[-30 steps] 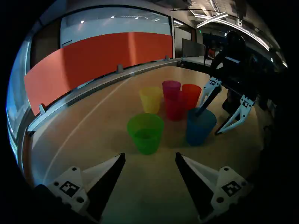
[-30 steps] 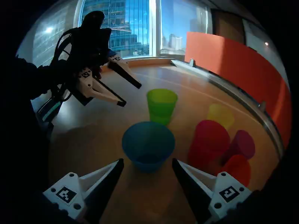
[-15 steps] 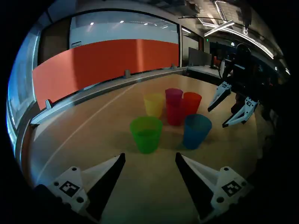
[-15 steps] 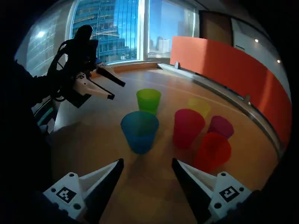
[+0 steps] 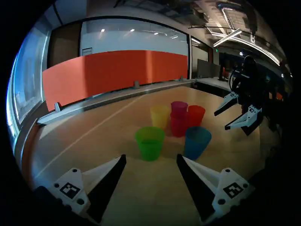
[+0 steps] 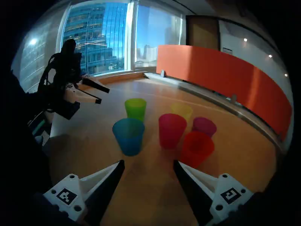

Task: Pour water

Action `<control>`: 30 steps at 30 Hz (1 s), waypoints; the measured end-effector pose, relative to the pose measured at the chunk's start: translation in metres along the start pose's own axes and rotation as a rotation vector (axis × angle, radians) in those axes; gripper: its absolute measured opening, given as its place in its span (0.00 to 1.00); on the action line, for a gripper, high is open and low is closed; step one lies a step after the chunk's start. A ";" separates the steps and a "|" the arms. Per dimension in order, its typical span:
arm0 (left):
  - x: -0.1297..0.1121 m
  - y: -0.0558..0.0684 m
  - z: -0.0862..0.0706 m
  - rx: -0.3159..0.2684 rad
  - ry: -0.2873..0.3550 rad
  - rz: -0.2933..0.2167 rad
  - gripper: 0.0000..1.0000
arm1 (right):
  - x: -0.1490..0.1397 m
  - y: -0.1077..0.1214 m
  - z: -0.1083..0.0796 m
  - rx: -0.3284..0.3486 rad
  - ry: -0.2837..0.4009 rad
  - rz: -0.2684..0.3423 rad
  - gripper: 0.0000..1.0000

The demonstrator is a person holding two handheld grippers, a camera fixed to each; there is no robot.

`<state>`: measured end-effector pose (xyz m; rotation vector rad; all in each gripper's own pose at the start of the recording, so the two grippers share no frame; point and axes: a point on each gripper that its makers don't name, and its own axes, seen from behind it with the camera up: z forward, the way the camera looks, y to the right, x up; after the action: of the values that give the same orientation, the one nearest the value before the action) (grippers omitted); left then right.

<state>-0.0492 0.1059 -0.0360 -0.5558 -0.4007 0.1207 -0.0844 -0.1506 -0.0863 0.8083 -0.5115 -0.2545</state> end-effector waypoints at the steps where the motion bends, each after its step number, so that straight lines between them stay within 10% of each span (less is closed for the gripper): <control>1: 0.002 -0.001 -0.001 0.010 0.011 -0.003 1.00 | 0.003 0.002 -0.002 -0.010 0.013 0.006 1.00; 30: 0.050 -0.047 -0.039 0.330 0.293 -0.131 1.00 | 0.069 0.126 -0.074 -0.605 0.379 0.109 1.00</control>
<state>0.0119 0.0577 -0.0238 -0.2145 -0.1259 -0.0217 0.0167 -0.0487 -0.0124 0.2243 -0.1025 -0.1371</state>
